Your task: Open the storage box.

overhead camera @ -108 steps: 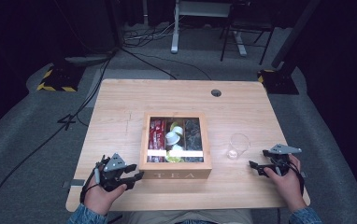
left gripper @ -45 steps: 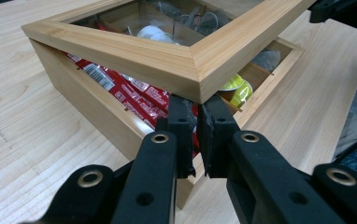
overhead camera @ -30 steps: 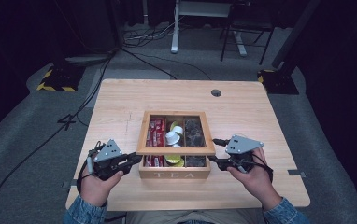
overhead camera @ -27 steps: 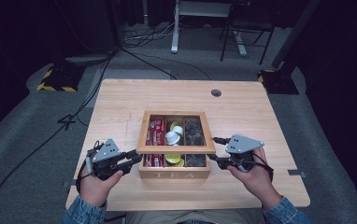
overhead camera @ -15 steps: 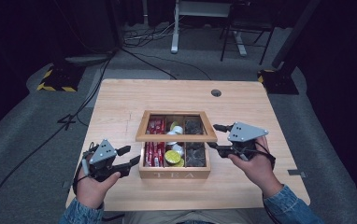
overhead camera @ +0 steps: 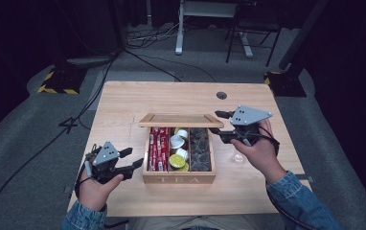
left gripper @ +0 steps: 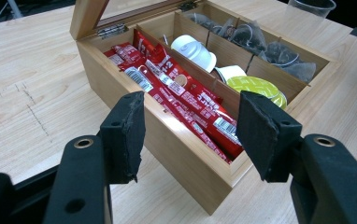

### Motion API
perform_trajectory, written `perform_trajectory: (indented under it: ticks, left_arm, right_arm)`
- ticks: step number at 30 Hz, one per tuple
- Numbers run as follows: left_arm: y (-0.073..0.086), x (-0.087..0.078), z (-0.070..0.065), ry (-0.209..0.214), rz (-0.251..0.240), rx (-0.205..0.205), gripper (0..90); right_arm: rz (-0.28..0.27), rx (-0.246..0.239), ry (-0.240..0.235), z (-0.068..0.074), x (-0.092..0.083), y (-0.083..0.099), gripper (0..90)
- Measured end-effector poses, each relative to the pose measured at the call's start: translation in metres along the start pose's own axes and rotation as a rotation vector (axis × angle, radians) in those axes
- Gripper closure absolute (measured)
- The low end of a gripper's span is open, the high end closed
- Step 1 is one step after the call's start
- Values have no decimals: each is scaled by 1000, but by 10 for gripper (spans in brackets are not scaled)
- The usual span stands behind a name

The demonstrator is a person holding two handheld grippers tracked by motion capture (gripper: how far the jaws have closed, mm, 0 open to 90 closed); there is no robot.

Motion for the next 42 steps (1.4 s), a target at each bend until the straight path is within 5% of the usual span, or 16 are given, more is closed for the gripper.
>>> perform_trajectory:
  ticks: [24,42]
  left_arm:
    - [8,-6,10,-41,13,2,410]
    - [9,-3,19,-38,14,-32,410]
  right_arm:
    - [-67,102,-17,-42,22,-12,504]
    - [-84,187,56,-85,43,-29,536]
Point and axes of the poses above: each handheld gripper's, and its own axes: x roughly forward along the jaws, y roughly out of its underside, z roughly to its left, the point moved 5 cm from there along x, roughly forward along the jaws, and after that the axes turned 7 degrees about -x, right-handed, at the moved point
